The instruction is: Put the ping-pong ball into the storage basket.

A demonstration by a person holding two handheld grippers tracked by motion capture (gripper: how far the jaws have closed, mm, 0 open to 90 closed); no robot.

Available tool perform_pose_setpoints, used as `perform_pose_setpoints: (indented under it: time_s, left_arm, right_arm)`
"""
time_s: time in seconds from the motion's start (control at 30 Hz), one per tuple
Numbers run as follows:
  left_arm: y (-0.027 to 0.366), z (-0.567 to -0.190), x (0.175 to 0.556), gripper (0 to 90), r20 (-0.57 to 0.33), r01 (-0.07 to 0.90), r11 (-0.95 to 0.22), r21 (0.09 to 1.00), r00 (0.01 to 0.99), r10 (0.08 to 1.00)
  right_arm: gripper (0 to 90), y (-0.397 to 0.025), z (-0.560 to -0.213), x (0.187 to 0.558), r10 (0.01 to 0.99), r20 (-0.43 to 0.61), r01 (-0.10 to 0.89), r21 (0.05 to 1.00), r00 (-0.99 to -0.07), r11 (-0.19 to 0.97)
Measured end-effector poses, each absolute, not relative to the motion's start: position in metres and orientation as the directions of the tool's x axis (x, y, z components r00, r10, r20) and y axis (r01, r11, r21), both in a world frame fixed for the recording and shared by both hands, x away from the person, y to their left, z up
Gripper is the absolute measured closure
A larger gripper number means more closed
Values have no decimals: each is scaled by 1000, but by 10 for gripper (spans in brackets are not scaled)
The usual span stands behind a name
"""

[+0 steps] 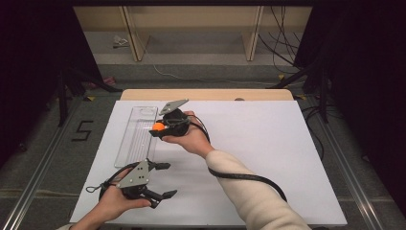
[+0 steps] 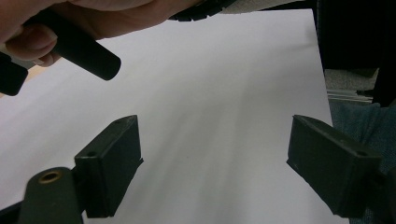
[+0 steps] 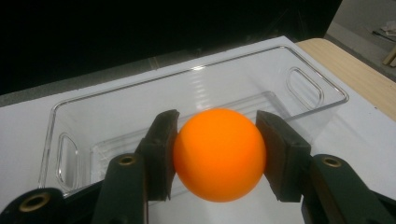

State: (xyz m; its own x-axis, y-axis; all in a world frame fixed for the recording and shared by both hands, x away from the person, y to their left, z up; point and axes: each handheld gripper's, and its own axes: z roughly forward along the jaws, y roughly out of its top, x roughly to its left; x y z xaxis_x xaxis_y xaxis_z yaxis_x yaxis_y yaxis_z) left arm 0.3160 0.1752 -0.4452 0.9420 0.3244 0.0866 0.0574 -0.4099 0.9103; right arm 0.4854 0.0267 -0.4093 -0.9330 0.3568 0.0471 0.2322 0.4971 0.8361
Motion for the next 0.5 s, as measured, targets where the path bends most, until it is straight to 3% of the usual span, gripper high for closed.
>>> perform_pose_setpoints:
  time_s: [0.5]
  left_arm:
    - [175,-445,316,169,85,59,-413,909,943,322]
  right_arm:
    - [513,41,-410,488,341,55,233,831,-938,505]
